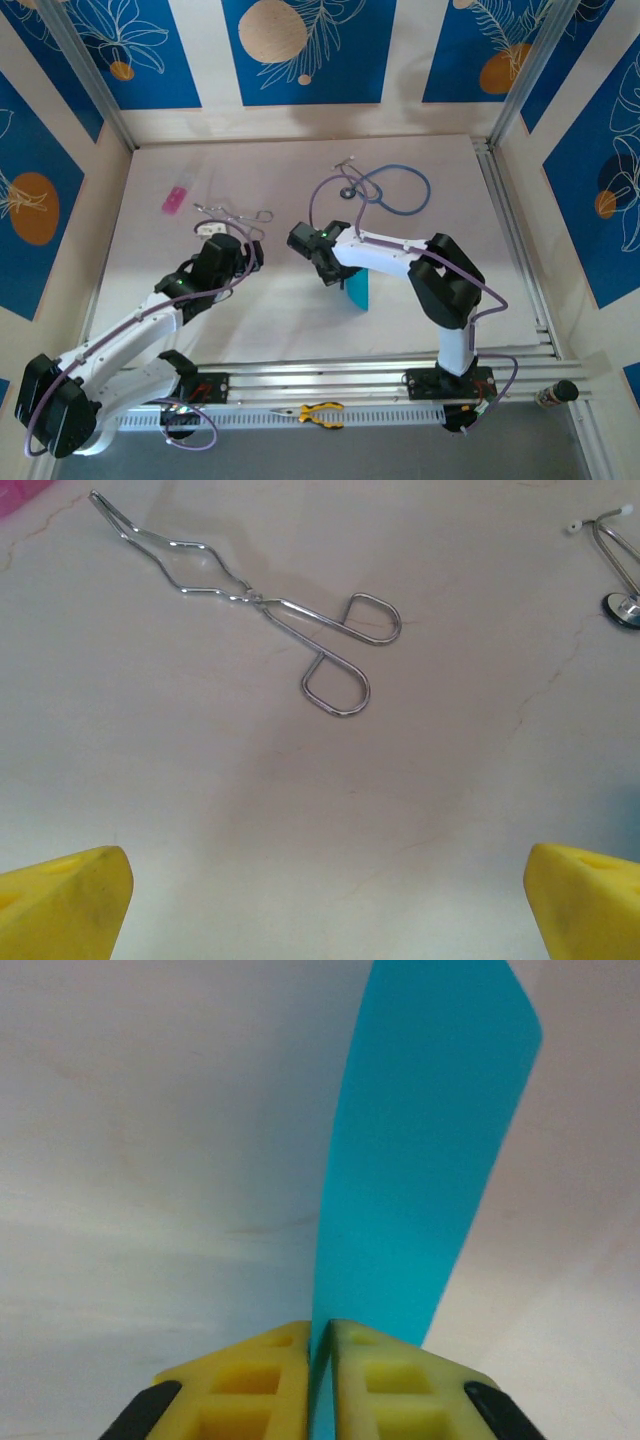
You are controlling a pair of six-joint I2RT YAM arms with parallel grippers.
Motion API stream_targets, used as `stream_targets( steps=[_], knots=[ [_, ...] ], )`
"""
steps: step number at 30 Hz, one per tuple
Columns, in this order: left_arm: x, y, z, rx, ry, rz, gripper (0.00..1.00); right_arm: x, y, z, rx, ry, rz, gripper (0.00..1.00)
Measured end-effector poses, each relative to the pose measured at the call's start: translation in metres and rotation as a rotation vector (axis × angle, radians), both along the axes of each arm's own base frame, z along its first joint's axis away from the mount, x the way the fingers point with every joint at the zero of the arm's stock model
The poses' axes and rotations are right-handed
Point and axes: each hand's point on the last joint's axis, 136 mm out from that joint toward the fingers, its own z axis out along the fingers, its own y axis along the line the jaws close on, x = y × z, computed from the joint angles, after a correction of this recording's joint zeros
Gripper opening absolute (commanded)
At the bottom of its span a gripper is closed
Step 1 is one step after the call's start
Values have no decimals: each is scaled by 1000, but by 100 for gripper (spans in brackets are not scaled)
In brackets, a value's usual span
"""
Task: Fold a paper plane with a square sheet of paper (pick it up from the middle)
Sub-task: Turn over the paper at the center of the table.
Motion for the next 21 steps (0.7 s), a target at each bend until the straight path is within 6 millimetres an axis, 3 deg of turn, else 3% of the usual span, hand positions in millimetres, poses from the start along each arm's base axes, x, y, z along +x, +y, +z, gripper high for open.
stream_targets(
  steps=[7,10,13,15,18,21],
  knots=[
    [-1,-13,-8,-38,41,-57,100,-5,48,-1,282,60,44,47],
    [-1,-25,-20,-50,98,-119,100,-13,47,12,462,73,21,48],
    [0,-46,-31,-83,159,-205,93,-7,26,33,653,43,-66,35],
    [2,-66,-36,-122,197,-279,84,2,0,39,767,15,-160,26],
    [6,-97,-43,-199,256,-382,71,8,-36,26,846,2,-288,14],
    [8,-126,-52,-288,319,-467,63,-3,-59,1,873,44,-381,9]
  ],
)
